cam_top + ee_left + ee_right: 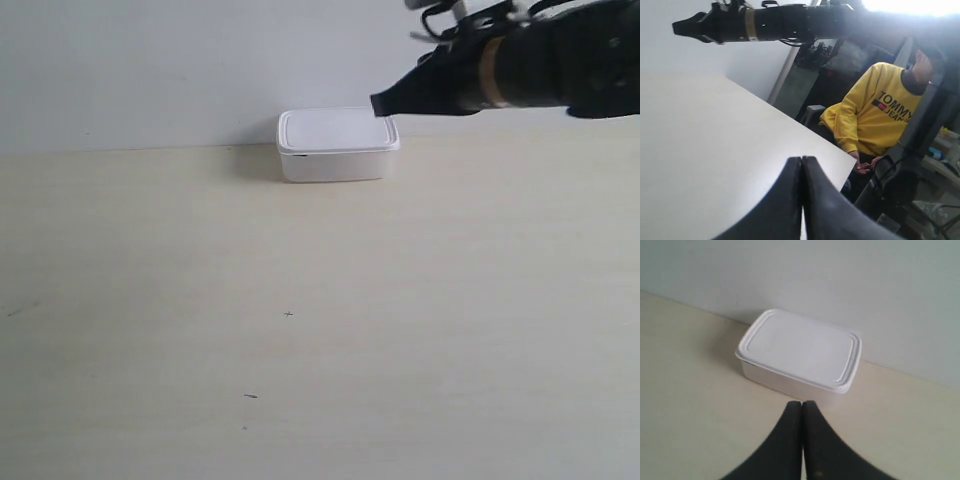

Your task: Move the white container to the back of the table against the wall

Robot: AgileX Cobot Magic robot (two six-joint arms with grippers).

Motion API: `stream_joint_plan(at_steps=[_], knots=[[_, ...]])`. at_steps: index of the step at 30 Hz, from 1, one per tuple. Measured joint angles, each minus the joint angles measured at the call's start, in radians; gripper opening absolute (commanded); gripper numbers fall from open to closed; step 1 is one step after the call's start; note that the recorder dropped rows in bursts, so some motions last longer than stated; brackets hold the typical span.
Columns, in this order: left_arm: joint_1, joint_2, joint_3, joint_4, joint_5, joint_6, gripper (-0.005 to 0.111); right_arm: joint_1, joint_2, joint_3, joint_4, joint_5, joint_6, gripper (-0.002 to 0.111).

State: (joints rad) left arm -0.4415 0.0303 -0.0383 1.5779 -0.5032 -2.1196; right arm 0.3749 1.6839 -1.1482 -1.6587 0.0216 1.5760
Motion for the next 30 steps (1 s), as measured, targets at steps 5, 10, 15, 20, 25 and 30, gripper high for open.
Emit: stream_joint_plan(at_steps=[5,10,15,20,25,30], knots=[[0.0,-0.025,0.0,-0.072,-0.002,0.0,0.0,0.0,-0.239,0.135,0.009,0.0,0.038,0.0],[0.0,-0.025,0.0,-0.102,-0.037,0.0,0.0,0.0,-0.503,0.279,0.011,-0.015,0.044,0.0],[0.0,-0.025,0.0,-0.143,-0.063,0.0,0.0,0.0,-0.831,0.445,0.012,-0.045,0.121,0.0],[0.0,-0.025,-0.013,-0.163,-0.064,0.022,0.0,0.0,-1.148,0.568,0.012,-0.115,0.221,0.0],[0.0,-0.025,-0.022,-0.223,-0.065,0.144,0.0,0.0,-1.462,0.659,0.011,-0.218,0.365,0.0],[0.0,-0.025,-0.027,-0.293,-0.065,0.408,0.0,0.0,-1.664,0.714,0.008,-0.307,0.435,0.0]])
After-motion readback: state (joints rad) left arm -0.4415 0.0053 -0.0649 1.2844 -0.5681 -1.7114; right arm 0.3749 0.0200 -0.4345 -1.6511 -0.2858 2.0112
